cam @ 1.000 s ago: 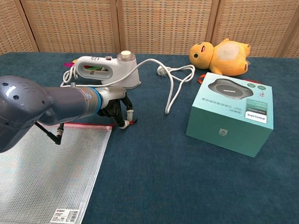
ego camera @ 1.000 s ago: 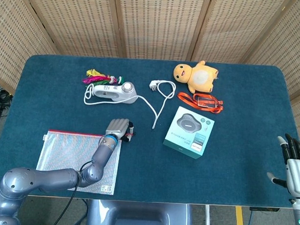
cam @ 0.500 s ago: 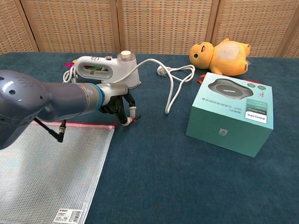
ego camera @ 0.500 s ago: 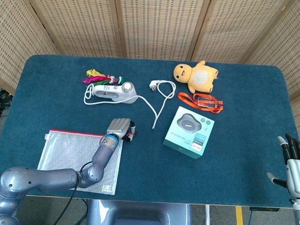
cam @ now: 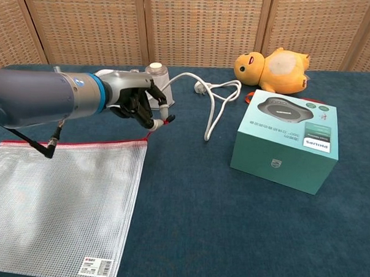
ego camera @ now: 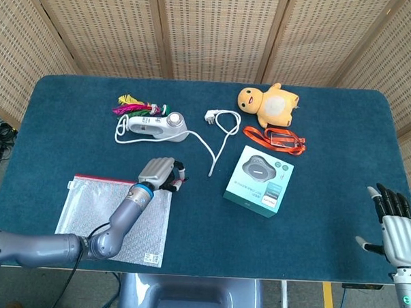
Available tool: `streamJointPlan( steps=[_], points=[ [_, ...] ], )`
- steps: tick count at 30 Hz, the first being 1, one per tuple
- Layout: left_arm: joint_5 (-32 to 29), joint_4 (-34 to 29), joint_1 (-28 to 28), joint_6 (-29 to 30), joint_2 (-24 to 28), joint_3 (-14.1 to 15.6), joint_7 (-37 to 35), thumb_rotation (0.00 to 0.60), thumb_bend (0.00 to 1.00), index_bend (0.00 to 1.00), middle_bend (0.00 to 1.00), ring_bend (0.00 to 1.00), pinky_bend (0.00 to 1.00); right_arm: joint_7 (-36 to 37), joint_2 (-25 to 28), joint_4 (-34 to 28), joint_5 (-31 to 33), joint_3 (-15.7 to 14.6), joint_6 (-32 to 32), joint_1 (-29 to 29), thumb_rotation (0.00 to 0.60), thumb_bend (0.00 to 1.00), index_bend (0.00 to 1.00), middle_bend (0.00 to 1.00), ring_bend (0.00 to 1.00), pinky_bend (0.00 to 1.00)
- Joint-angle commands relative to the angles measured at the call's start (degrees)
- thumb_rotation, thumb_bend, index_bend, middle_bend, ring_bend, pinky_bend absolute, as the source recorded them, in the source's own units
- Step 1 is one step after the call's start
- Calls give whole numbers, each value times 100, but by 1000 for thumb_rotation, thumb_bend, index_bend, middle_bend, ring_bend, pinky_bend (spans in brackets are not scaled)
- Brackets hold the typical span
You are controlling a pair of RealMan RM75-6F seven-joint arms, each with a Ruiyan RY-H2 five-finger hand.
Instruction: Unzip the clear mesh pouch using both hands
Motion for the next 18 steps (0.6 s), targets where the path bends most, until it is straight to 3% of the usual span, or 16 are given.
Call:
streamJointPlan(
  steps=[1,6,9,14,18],
  points=[
    [539,-563,254,167,416,-80,-339,600,644,944,1000,949,997,244,198,-106,45,161,-391,315,600,0,63,317,208,79],
    [952,-991,355,320,678,-157,-539,600,645,945,1000,949,997,891,536,-523,18,359,-1232,895,600,0,95,537,481,610],
    [1173,-1254,414,364,806,-211,-706,600,645,945,1000,949,997,1647,761,-813,120,498,-2115,1403,600,0,109,620,619,800],
    [1342,-1612,420,397,956,-256,-845,600,645,945,1000,949,997,2383,947,-1068,578,750,-3613,2299,600,0,183,710,742,953],
    [1290,-1850,386,431,987,-354,-1006,600,645,945,1000,948,997,2551,668,-993,1316,985,-4417,2953,600,0,226,756,803,1000]
  ],
)
